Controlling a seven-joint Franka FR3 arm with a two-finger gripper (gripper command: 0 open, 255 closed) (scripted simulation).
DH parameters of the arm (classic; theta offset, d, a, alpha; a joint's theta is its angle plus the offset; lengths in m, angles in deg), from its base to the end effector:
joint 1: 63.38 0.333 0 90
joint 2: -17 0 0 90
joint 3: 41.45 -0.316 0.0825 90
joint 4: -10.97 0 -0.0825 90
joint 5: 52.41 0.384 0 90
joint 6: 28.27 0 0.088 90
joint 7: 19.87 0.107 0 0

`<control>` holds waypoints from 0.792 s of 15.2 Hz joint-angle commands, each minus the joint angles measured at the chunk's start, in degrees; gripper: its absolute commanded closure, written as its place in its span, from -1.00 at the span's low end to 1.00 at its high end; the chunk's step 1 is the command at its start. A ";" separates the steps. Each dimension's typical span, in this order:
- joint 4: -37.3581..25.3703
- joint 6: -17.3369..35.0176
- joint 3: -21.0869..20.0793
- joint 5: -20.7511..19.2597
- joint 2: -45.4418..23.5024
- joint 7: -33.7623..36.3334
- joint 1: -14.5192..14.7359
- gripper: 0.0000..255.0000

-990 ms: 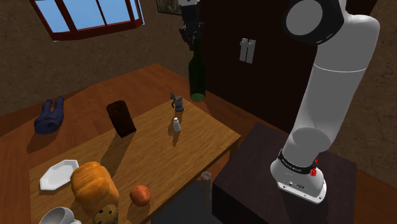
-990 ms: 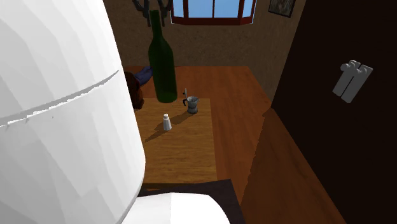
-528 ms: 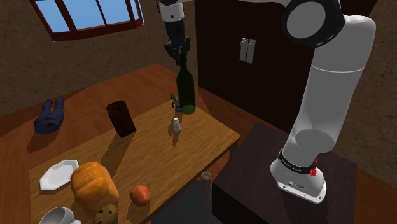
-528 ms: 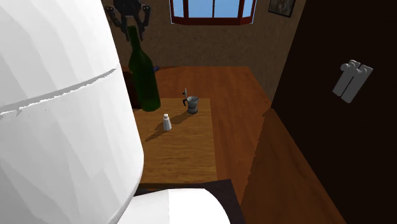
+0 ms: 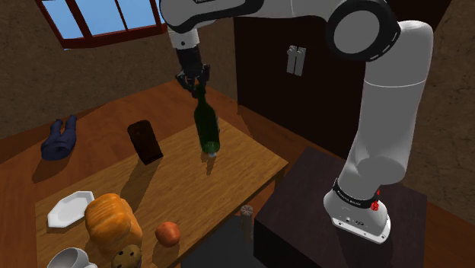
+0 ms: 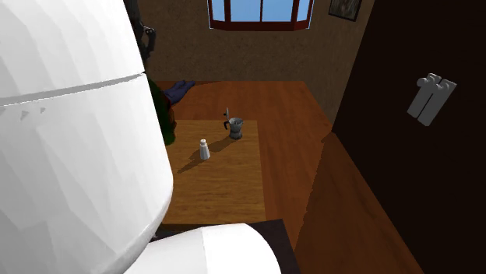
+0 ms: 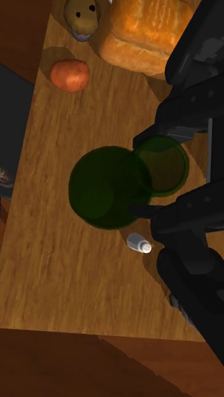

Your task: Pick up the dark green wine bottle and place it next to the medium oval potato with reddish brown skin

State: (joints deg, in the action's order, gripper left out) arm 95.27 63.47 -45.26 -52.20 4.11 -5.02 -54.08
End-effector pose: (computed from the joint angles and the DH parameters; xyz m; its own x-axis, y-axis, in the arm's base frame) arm 0.6043 0.1369 0.5418 0.9949 -0.0318 -0.0961 -0.0313 -0.9995 0.0064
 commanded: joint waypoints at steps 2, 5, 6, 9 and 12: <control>-0.70 1.72 -1.13 -0.16 -2.29 3.06 1.92 1.00; -2.39 3.20 -2.17 -0.47 -5.43 6.07 3.95 1.00; -3.14 3.62 -2.49 -0.61 -6.59 7.05 4.64 1.00; -5.98 4.62 -3.32 -1.07 -10.40 9.91 6.78 1.00; -9.81 5.17 -3.98 -1.64 -14.74 12.64 9.01 1.00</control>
State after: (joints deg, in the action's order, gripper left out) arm 87.30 68.61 -49.02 -53.61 -8.85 6.63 -45.86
